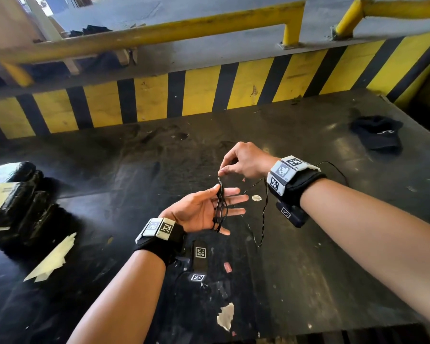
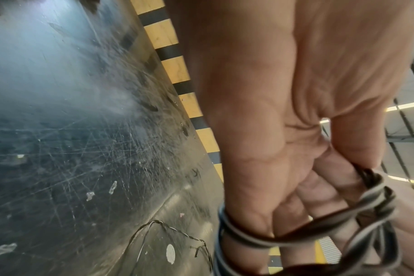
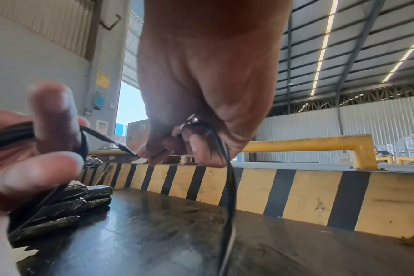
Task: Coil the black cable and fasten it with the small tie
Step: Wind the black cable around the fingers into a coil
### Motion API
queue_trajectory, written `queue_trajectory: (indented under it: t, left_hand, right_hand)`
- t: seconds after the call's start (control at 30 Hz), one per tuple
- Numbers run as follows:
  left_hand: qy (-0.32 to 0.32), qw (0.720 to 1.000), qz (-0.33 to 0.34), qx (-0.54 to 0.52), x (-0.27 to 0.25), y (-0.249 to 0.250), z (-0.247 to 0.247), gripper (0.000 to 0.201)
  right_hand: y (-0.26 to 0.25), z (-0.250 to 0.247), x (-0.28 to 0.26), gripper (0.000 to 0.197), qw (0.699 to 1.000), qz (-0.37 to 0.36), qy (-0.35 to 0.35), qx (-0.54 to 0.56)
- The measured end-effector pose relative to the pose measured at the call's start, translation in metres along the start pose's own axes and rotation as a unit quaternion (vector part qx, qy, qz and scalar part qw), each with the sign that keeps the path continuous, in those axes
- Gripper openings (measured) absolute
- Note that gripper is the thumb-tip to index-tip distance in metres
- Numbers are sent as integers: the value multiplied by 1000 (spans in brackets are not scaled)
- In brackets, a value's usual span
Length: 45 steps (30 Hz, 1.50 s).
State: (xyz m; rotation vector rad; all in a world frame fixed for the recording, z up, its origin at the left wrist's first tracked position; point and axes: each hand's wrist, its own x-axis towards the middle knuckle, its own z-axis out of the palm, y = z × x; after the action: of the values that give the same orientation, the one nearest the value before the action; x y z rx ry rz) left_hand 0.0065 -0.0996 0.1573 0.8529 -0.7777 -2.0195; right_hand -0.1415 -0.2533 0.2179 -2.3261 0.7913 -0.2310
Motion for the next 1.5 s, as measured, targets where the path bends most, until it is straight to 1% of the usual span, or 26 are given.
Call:
queue_trajectory:
  t: [0.1,0.2,0.33,0.43,0.6,0.67,0.73,0.83,0.87,0.9,0.93,0.97,1.0,1.07,1.1,1.13,1.23,1.4,1.5]
  left_hand:
    - [5,1000,4,-6,-1,-1,2,43]
    - [10,1000,0,-13,-1,-3,3,43]
    - [30,999,-17,5,-3,-3,5,44]
    - [38,999,-17,10,-5,-3,5,44]
    - [-3,999,10,-36,-7,-1,12,40]
    - [-17,998,27,-53,-7,1,13,42]
    - [-32,996,48,-64,-8,4,15,46]
    - [-51,991,85,-87,-7,9,18,43]
    - [-53,990,96,-89,-7,11,18,42]
    - [-52,989,108,-89,-5,13,18,42]
    - [-50,988,119,-87,-4,14,17,43]
    - [-46,987,129,-85,-2,16,16,45]
    - [-39,987,136,-80,0,18,15,47]
    - [-14,987,144,-67,3,20,11,48]
    - [6,987,149,-65,4,21,8,47]
    - [30,986,153,-63,5,21,3,46]
    - [104,979,168,-56,6,20,-13,45]
    - [200,966,161,-13,7,17,-30,45]
    - [228,964,133,12,8,12,-38,45]
  right_hand:
    - [0,-5,3,9,1000,-4,18,-3]
    - [-3,-12,6,12,1000,-9,24,-4]
    - [-5,-15,9,14,1000,-10,22,-13]
    - [-3,-13,9,13,1000,-6,17,-18]
    - [5,-1,1,7,1000,8,15,5]
    - [14,12,-8,8,999,28,-5,30]
    - [23,29,-20,12,995,52,-34,81]
    - [31,59,-40,39,982,68,-68,162]
    - [34,71,-44,38,979,79,-73,175]
    - [34,83,-49,30,976,94,-79,180]
    - [34,93,-54,31,974,98,-84,187]
    - [35,103,-57,45,973,100,-86,189]
    - [36,111,-59,51,973,98,-90,188]
    - [32,120,-65,32,981,66,-94,158]
    - [28,121,-66,28,985,50,-97,132]
    - [26,121,-66,28,988,42,-102,108]
    - [12,112,-66,29,990,31,-138,12]
    - [-10,82,-61,27,991,37,-115,-66]
    - [-28,63,-61,23,987,23,-118,-106]
